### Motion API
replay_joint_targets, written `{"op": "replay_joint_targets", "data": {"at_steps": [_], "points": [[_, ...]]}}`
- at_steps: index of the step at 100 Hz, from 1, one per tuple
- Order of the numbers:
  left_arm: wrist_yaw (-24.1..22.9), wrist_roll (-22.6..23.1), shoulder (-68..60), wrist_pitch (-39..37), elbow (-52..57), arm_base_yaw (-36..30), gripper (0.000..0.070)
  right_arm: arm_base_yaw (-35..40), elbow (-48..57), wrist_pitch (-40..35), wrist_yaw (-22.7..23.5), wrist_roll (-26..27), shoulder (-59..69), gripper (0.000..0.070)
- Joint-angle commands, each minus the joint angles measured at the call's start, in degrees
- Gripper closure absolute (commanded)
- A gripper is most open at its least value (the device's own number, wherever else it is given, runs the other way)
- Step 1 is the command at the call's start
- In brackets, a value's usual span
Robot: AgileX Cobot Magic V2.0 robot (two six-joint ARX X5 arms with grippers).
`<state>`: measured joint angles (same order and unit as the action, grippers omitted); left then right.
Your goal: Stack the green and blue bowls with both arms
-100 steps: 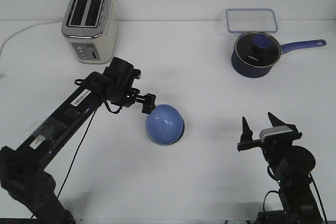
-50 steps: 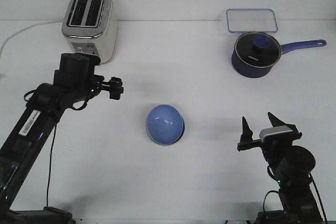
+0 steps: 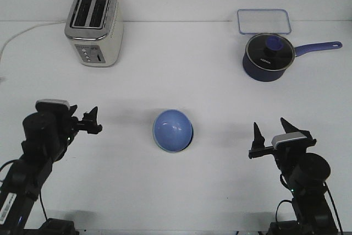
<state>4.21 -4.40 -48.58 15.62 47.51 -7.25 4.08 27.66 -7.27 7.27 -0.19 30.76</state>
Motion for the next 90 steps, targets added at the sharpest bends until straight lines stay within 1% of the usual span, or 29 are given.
{"op": "replay_joint_targets", "data": {"at_steps": [1,15,27,82,86,90], "points": [[-0.02,0.37,3.43,-3.32,-3.1,-0.13,0.0279,0.09,0.02,0.39,-0.22,0.42,0.02,0.0152],[0.09,0.57,10.1,-6.8,-9.09,-0.2,0.0278,0.09,0.02,0.37,-0.22,0.39,0.02,0.0152],[0.07,0.61,12.55,-7.8,-11.8,-0.15,0.0278,0.09,0.02,0.39,-0.22,0.42,0.02,0.0151],[0.07,0.28,12.72,-8.04,-12.09,-0.22,0.028,0.09,0.02,0.57,-0.22,0.37,0.02,0.0152],[0.07,0.28,12.72,-8.04,-12.09,-0.22,0.0281,0.07,0.02,0.68,-0.24,0.37,0.02,0.0157],[0.07,0.31,12.72,-8.04,-12.09,-0.22,0.0284,0.07,0.02,0.81,-0.24,0.37,0.02,0.0186]]}}
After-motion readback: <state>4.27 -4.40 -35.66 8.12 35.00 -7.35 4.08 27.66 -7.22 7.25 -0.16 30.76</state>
